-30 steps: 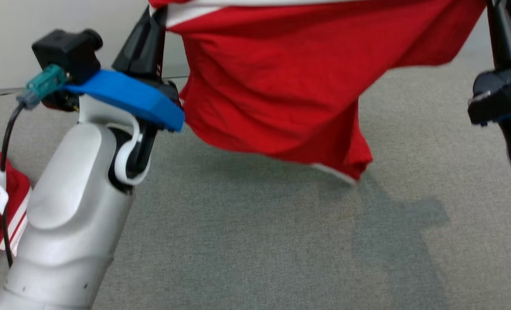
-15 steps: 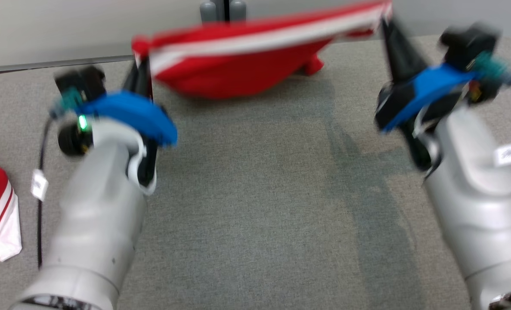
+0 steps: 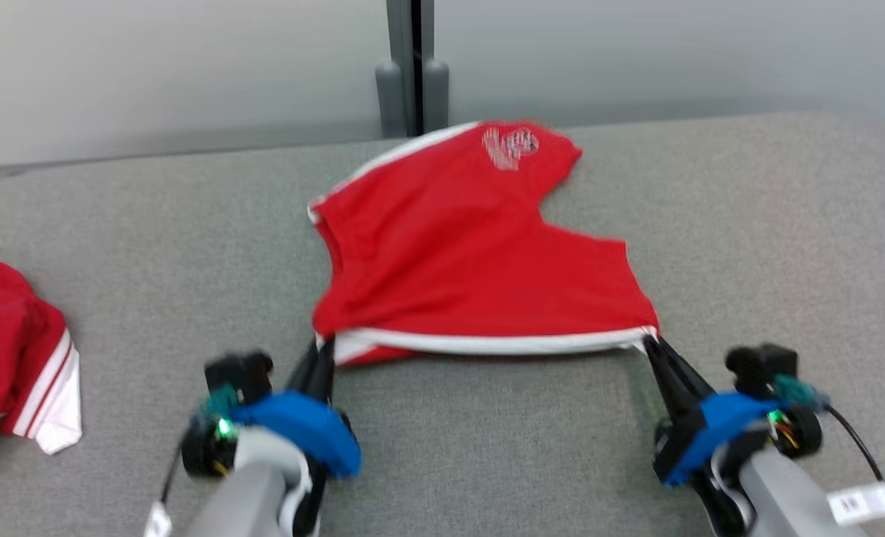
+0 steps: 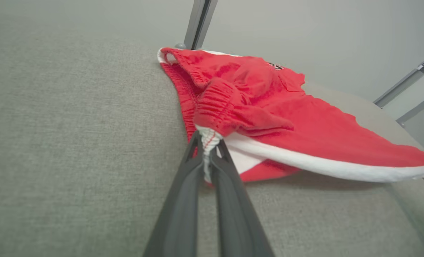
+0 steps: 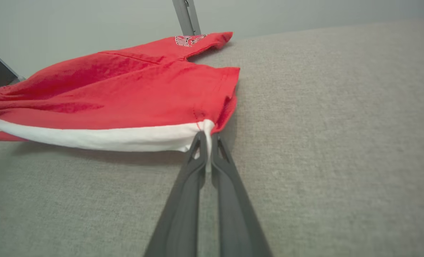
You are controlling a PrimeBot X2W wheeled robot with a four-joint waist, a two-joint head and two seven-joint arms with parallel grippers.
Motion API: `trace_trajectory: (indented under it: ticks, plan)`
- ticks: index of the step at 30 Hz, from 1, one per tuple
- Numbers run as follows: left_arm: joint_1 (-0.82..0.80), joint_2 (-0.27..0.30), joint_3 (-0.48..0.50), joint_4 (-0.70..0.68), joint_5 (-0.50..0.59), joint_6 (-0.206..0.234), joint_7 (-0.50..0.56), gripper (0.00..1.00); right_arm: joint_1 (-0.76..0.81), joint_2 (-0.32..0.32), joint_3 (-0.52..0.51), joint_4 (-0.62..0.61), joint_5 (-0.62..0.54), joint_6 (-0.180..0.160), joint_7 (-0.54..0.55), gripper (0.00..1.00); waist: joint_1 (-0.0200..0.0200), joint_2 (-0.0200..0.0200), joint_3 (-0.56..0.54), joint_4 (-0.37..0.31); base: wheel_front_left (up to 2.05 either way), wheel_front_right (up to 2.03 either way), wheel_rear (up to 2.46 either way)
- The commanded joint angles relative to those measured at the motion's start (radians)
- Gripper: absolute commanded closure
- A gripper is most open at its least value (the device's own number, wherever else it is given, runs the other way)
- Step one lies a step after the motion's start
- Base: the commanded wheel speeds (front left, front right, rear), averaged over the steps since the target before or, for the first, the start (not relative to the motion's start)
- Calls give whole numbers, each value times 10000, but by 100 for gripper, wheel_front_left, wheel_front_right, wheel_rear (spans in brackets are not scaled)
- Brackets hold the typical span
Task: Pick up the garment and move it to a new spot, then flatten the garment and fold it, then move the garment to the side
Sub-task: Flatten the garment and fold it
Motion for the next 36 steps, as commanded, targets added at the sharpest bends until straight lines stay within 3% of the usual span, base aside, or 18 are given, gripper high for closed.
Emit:
trace_trajectory:
  ticks: [1,9,16,20,24,28,36]
  plan:
    - [488,31,11,-366,179,-56,-42,100,511,-153,-157,-449,-24,-3,-58,100,2,0,-254,-104,0,0,0]
    - [3643,316,243,-3508,671,253,-43,100,4173,-686,-1799,-3753,-855,-12,190,100,2,0,-962,-61,0,0,0]
    - [5448,604,18,-6585,465,873,1114,100,6340,-229,-3524,-7480,-1914,-12,2288,100,2,0,-1073,-48,0,0,0]
    - [5664,631,-58,-7419,192,929,1792,100,6461,-59,-3891,-8310,-2100,-10,3146,100,2,0,-984,14,0,0,0]
    - [5245,816,-196,-7838,156,956,2575,100,5775,-165,-4124,-8364,-2053,-9,3743,100,2,0,-701,253,0,0,0]
    - [4483,656,-185,-7857,-196,828,3103,100,4492,-532,-4065,-7818,-1884,-9,3946,100,2,0,60,610,0,0,0]
    - [2223,338,-71,-7172,-989,391,3544,100,351,-1580,-3186,-5715,-1376,-6,4199,100,2,0,1746,1271,0,0,0]
